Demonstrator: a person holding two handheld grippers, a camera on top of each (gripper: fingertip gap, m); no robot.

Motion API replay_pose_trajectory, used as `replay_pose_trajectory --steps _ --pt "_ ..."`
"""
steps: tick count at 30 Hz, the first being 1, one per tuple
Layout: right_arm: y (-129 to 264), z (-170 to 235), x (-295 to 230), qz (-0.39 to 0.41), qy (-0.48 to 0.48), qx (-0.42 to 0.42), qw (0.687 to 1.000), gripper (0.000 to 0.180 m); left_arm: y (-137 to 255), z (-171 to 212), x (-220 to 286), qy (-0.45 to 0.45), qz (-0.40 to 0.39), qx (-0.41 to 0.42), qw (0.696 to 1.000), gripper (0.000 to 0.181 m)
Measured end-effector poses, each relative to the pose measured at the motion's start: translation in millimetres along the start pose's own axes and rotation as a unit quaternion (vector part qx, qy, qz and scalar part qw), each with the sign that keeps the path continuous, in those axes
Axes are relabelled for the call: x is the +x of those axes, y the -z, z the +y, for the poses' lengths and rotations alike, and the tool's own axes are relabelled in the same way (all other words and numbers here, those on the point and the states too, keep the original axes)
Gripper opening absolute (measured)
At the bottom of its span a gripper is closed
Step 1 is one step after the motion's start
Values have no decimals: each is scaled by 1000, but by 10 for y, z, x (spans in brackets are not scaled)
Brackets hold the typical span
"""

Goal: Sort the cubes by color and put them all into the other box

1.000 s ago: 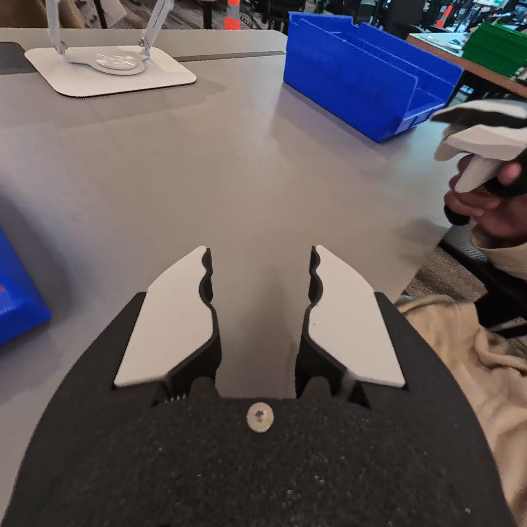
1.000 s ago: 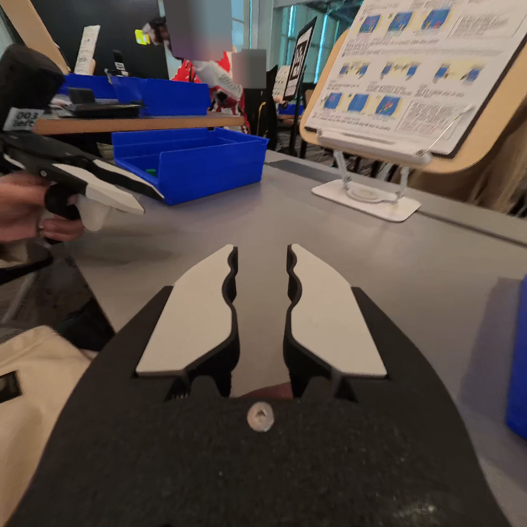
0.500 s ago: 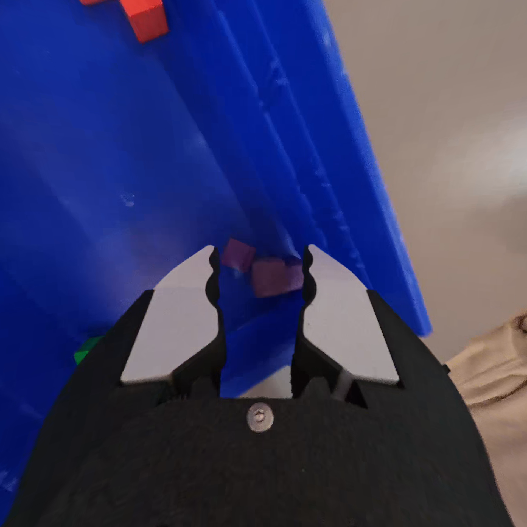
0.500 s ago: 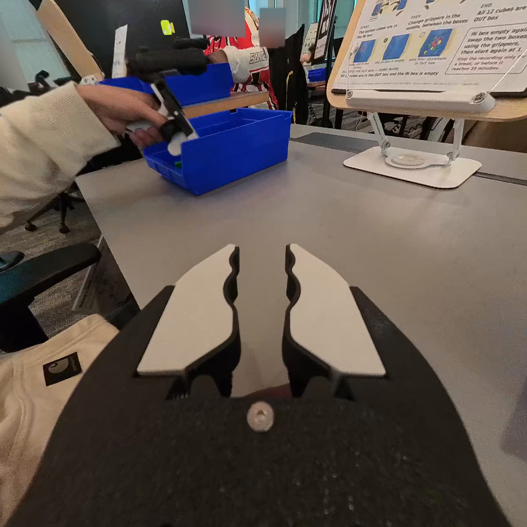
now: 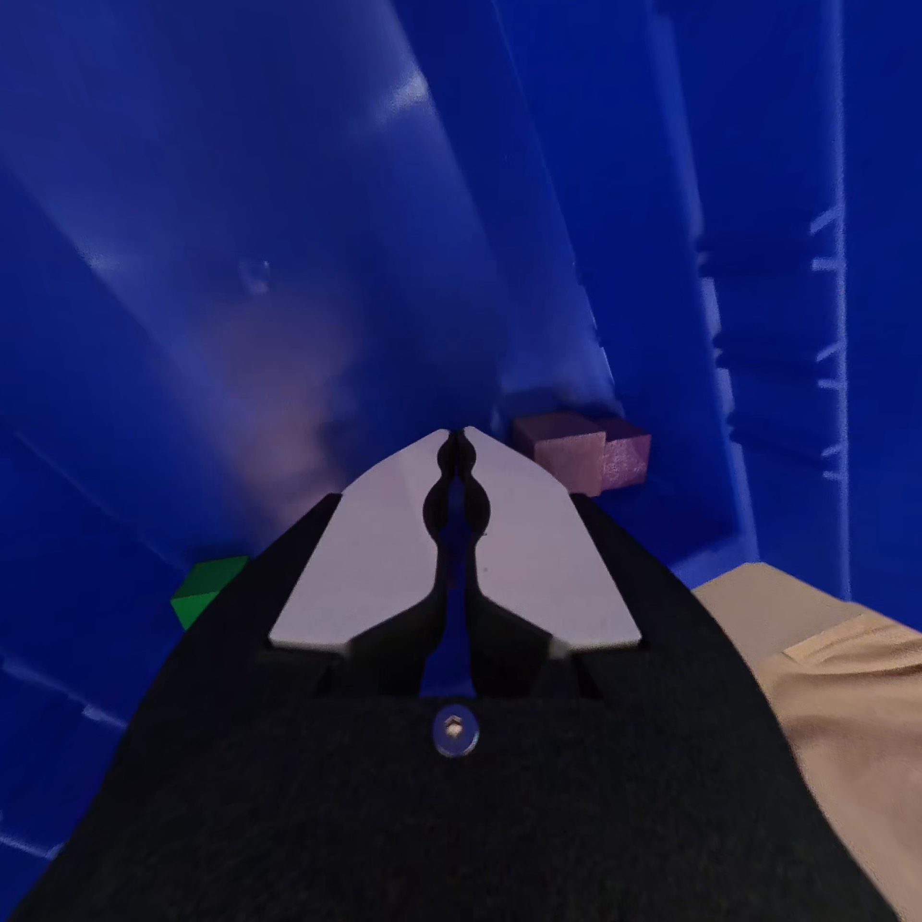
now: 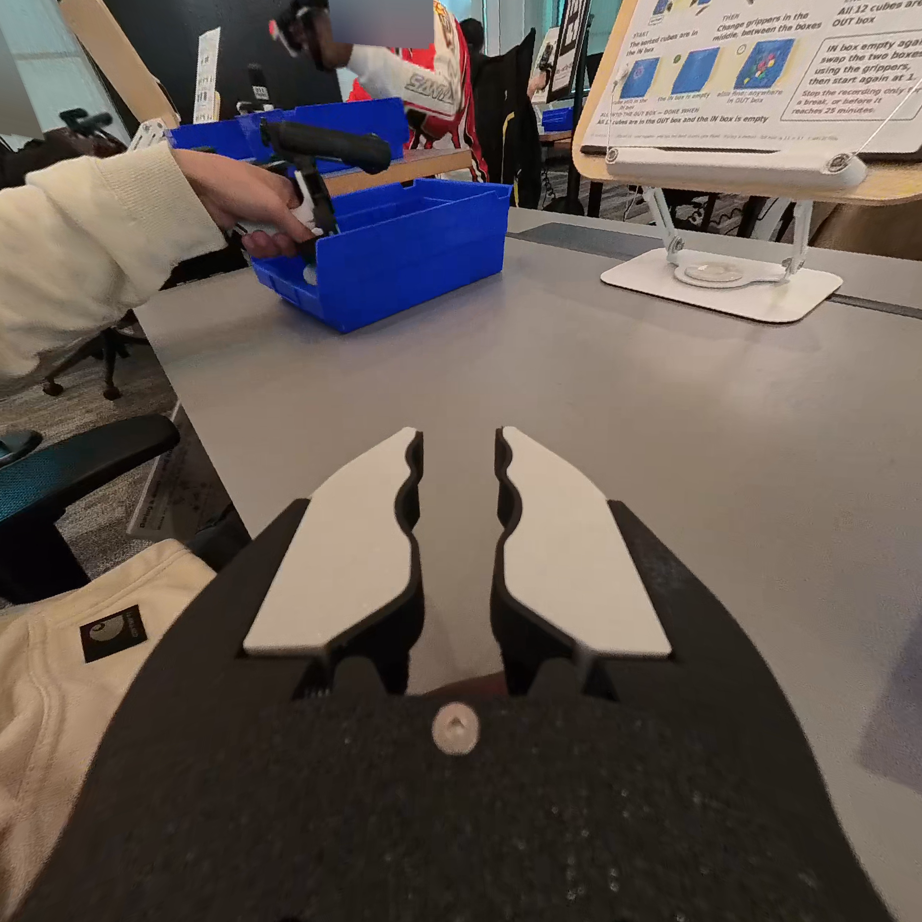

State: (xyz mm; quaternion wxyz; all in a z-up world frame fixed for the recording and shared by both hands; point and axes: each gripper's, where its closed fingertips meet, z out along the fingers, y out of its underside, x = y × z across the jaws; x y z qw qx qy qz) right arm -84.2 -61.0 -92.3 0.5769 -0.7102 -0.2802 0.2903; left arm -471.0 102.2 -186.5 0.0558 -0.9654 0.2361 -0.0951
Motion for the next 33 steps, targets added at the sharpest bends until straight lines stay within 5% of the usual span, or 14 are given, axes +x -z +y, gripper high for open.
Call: replay_pose_trajectory --steps 14,17,21,25,27,33 --pt "-49 67 17 1 -13 -15 1000 26 301 102 202 -42 23 54 997 1" --pt "-43 65 13 4 -7 -16 1000 25 270 76 297 -57 35 53 996 41" --pt "-32 52 9 3 -8 -14 1000 25 226 11 335 -53 23 44 997 57" --pt "-9 30 16 4 -5 -11 1000 25 104 17 294 -39 10 11 999 56" --pt "1 20 22 5 -5 -10 1000 25 73 -2 382 -16 62 6 998 31" --pt "27 3 38 7 -3 -7 1000 25 97 33 301 -16 72 0 997 28"
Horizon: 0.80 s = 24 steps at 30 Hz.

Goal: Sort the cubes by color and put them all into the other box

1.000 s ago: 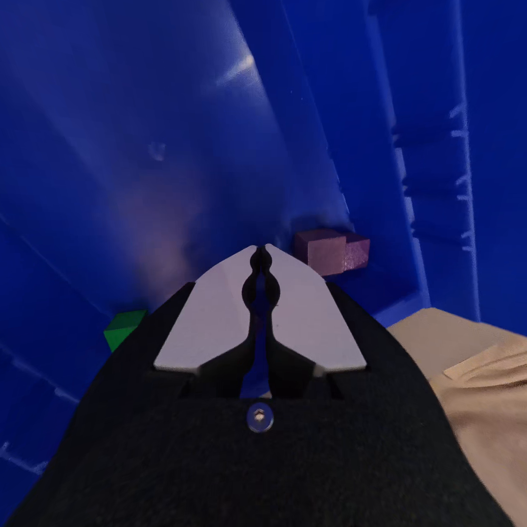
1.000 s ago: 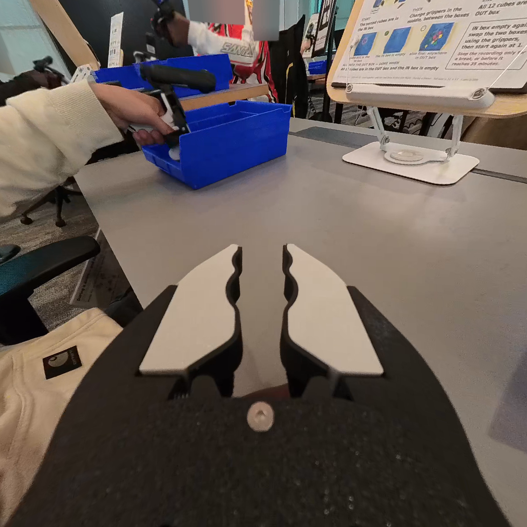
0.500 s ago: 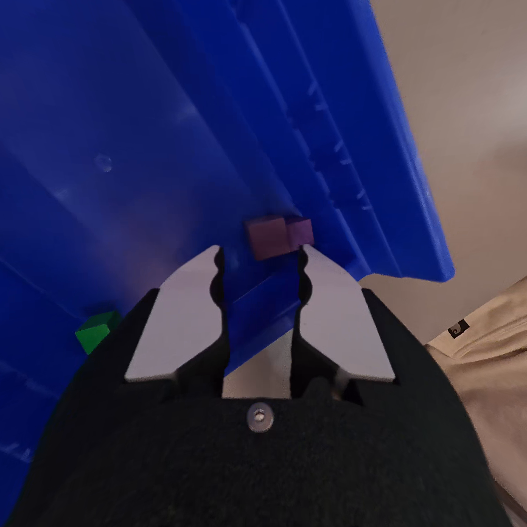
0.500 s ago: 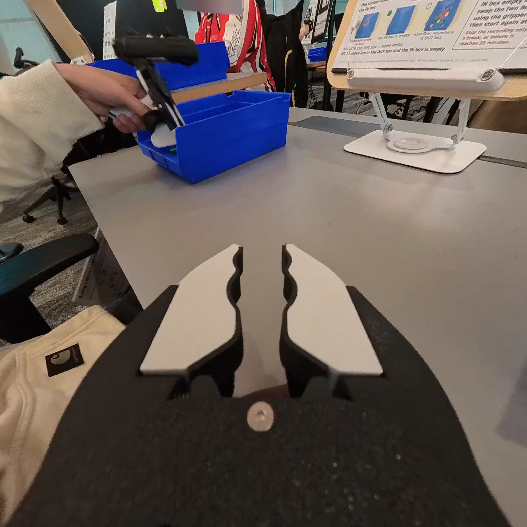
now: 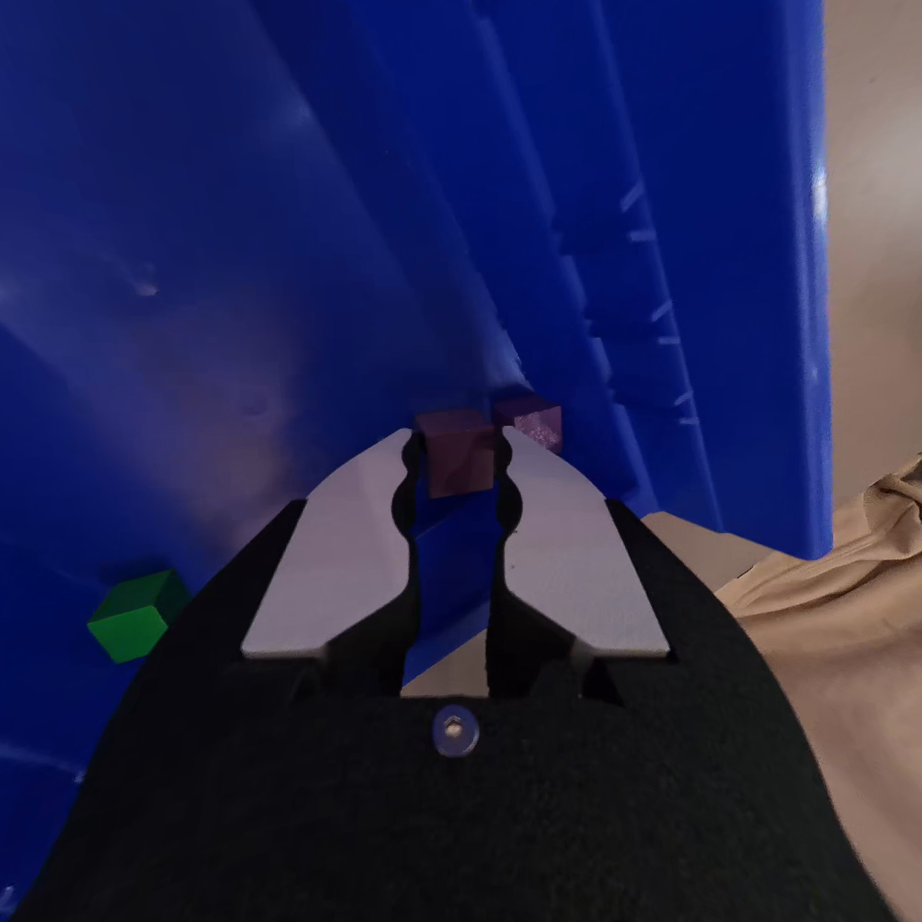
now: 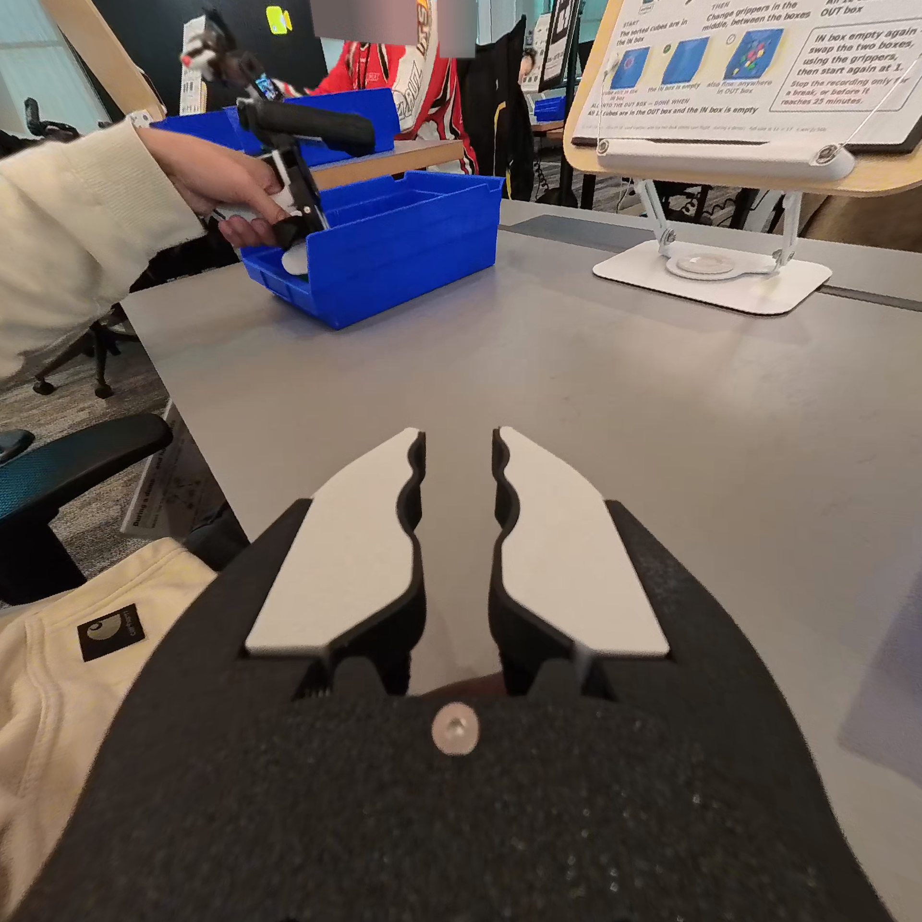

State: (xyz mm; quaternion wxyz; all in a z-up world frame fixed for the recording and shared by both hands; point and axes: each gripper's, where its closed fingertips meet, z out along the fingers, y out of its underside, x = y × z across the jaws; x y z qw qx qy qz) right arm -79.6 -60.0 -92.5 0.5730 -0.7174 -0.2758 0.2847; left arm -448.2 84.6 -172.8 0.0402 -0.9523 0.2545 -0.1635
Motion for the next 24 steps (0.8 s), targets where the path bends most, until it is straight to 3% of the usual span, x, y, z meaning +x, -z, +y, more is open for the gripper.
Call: replay_pose_trajectory --steps 5,11,18,21,24 --pt "0 5 26 0 -8 1 1000 25 295 -89 -56 -14 0 66 998 28" --pt "1 3 106 14 -14 5 1000 25 1267 -388 162 -90 7 314 945 27" --pt "-39 19 197 6 -63 11 998 24 1311 -258 590 -151 53 401 902 27" --pt "-202 -90 28 -76 -141 17 987 26 1369 -292 1180 -226 173 441 852 27" --pt "-397 -437 -339 -260 -274 28 925 34 1440 -348 1905 -288 316 449 785 27"
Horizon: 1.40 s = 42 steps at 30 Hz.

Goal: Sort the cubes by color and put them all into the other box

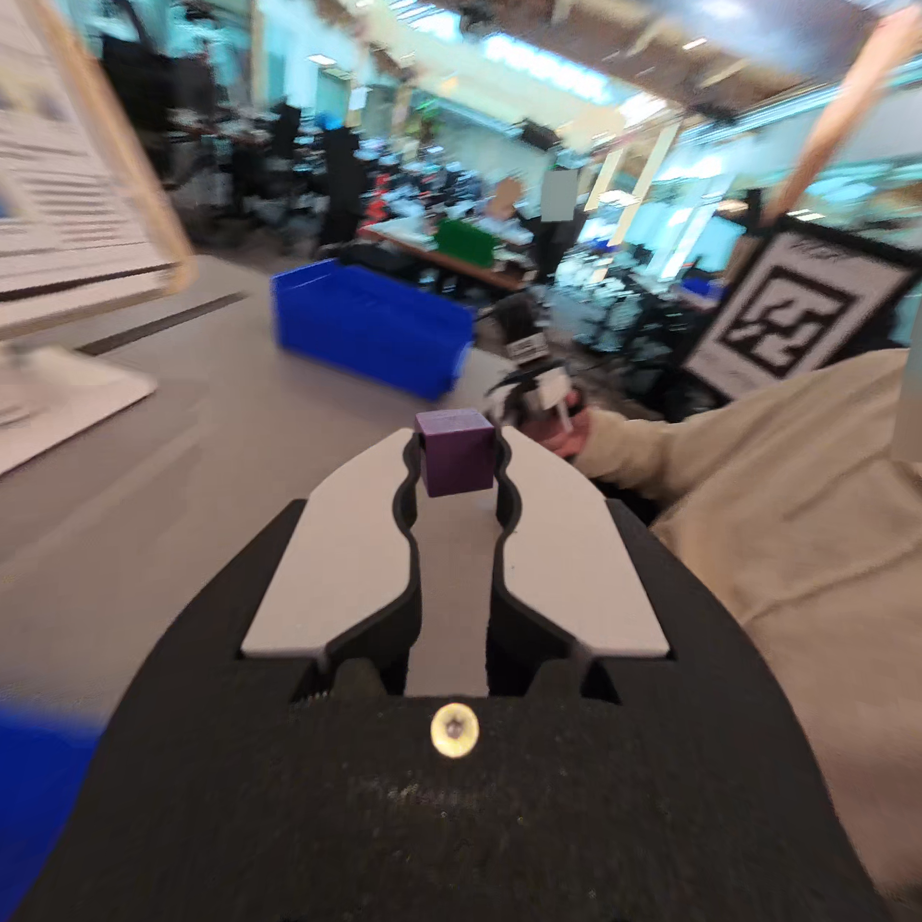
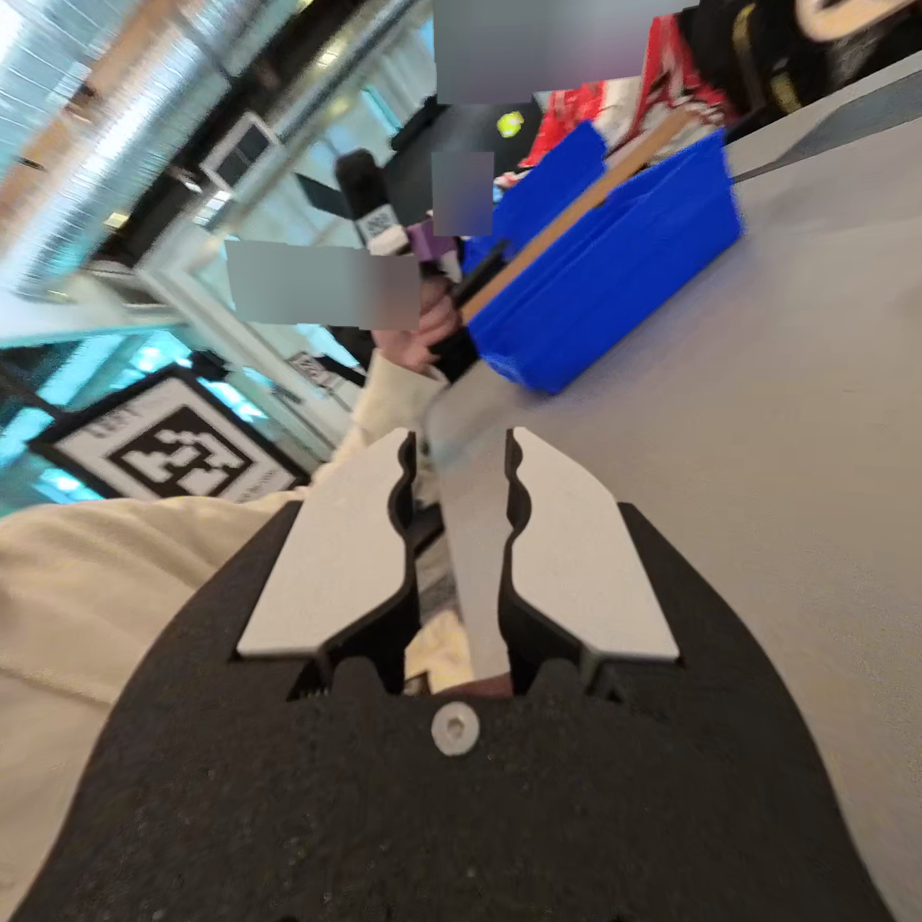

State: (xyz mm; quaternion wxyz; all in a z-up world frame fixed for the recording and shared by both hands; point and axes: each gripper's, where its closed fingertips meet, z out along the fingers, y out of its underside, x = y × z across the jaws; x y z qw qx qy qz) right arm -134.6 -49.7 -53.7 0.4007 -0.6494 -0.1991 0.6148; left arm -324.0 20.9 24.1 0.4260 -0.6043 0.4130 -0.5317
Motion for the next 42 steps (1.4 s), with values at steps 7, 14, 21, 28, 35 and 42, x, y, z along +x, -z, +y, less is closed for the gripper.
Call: replay_pose_trajectory --steps 7,14,21,28,35,42 --pt "-596 -341 -19 -47 165 -6 985 38 -1124 10 427 14 174 -20 984 27" --pt "-563 -429 44 -73 120 9 990 37 -1494 179 353 26 180 -41 982 27" --pt "-558 -378 81 -82 110 14 990 29 -1603 374 317 21 158 -69 985 27" --pt "-373 -350 49 -71 130 31 988 28 -1121 654 79 -2 -95 -77 992 94" --pt "-223 -262 189 15 172 40 984 28 -542 1431 209 22 -290 -55 955 91" --pt "31 -607 208 134 279 6 951 29 -566 1421 287 -41 -296 -68 952 80"
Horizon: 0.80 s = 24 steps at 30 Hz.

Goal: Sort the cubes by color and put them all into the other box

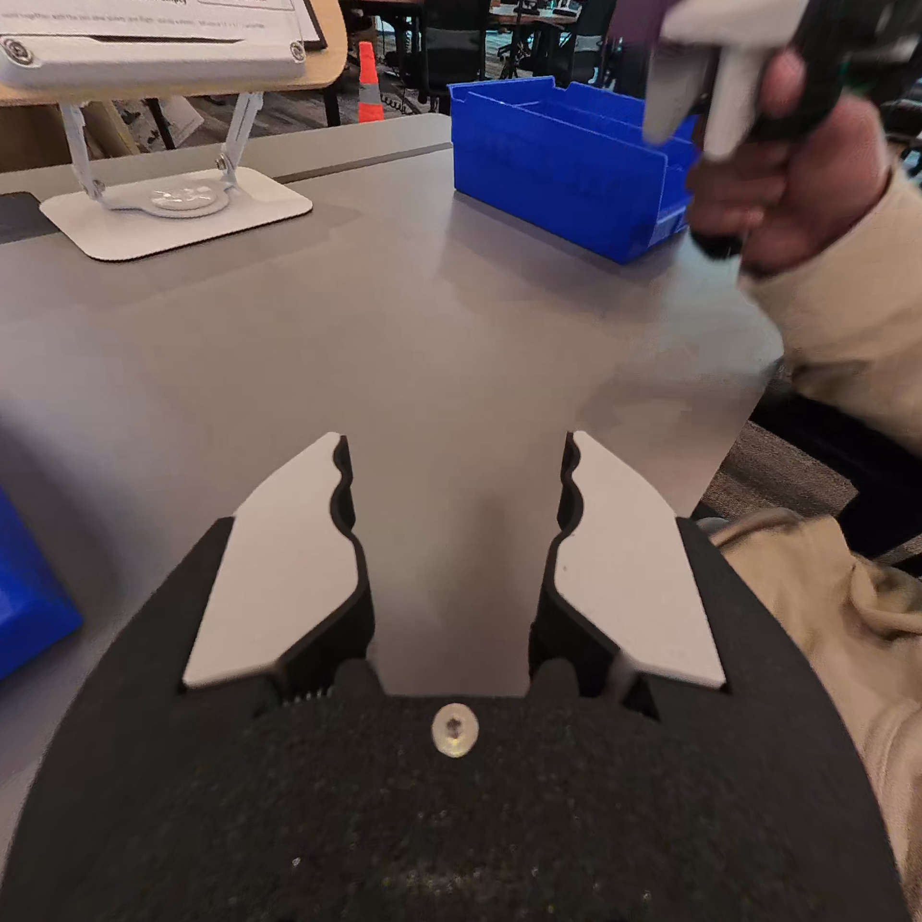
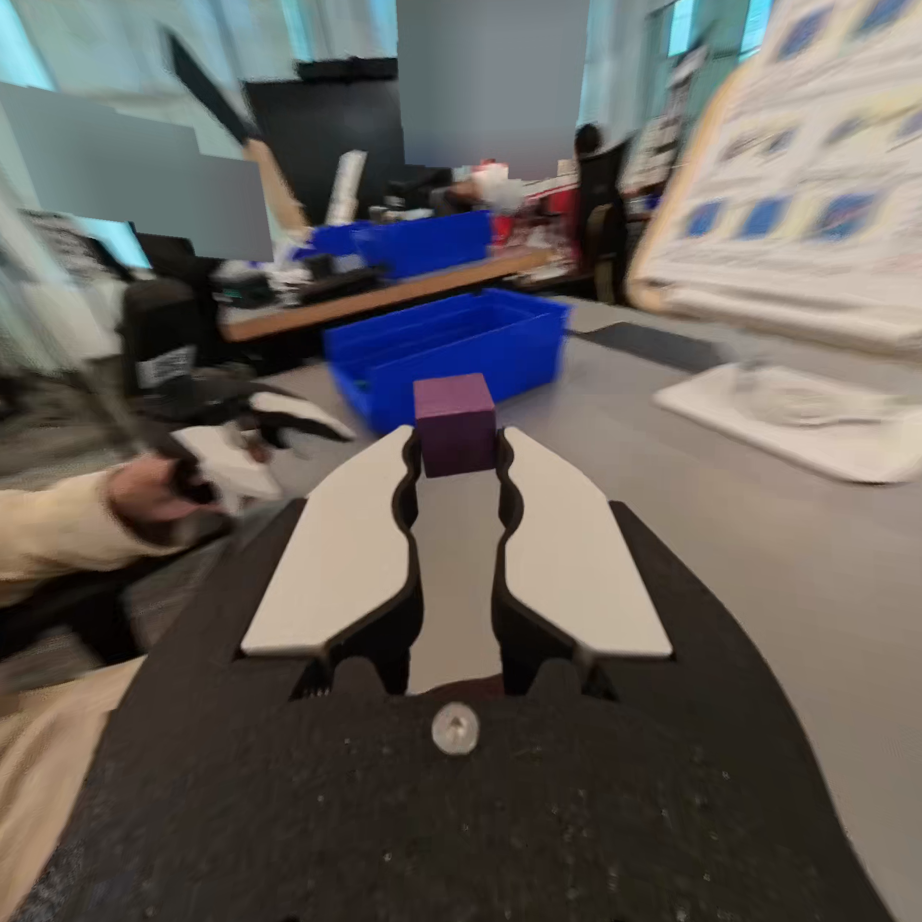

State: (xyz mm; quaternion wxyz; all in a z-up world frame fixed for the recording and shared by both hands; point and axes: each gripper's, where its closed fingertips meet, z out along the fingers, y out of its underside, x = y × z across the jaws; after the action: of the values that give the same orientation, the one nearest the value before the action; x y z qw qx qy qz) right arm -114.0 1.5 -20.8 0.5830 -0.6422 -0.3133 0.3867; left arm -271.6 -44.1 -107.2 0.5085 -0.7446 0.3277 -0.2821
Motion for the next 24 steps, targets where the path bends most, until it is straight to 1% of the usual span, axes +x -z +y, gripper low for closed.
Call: replay_pose_trajectory --steps 1,2,4,6,7,8,9,11,13,15,17,19,21,22,23,24 --pt "195 -184 223 52 21 1 998 29 2 -3 24 0 4 2 1000 79" --pt "426 -364 477 98 21 -2 995 28 1 -7 54 0 11 3 1000 79" --pt "903 -520 1085 188 -13 -45 981 29 -18 -1 92 -3 19 -3 1000 80" --pt "1325 -402 1806 291 -31 -118 949 29 -50 19 95 -9 21 -13 1000 78" --pt "1495 -225 2164 333 -45 -175 925 29 -63 26 100 -13 23 -16 1000 78" --pt "1623 1 2458 358 -69 -238 900 29 -76 28 109 -14 26 -16 999 77" --pt "1661 216 2649 351 -88 -293 885 29 -87 36 119 -14 30 -19 999 77" --pt "1621 509 2921 334 -102 -360 865 30 -104 64 123 -15 30 -25 999 77" --pt "1574 722 3114 320 -73 -429 842 30 -114 98 106 -20 23 -32 999 77" --pt "1627 914 3292 322 -59 -497 803 30 -121 130 93 -27 19 -40 999 77" --pt "1664 1049 3385 318 -78 -535 779 30 -119 156 94 -29 18 -45 998 77" --pt "1739 1196 3356 293 -103 -581 753 29 -110 183 106 -31 20 -51 998 77" --pt "1920 1298 3282 278 -115 -635 711 30 -100 202 111 -37 18 -54 998 78" --pt "2011 1283 3277 285 -106 -650 697 30 -98 211 108 -40 16 -56 998 78" --pt "2082 1237 3267 293 -97 -655 689 35 -96 220 103 -43 13 -58 997 78" --pt "2113 1158 3258 302 -86 -648 694 40 -96 227 101 -46 11 -59 997 78"
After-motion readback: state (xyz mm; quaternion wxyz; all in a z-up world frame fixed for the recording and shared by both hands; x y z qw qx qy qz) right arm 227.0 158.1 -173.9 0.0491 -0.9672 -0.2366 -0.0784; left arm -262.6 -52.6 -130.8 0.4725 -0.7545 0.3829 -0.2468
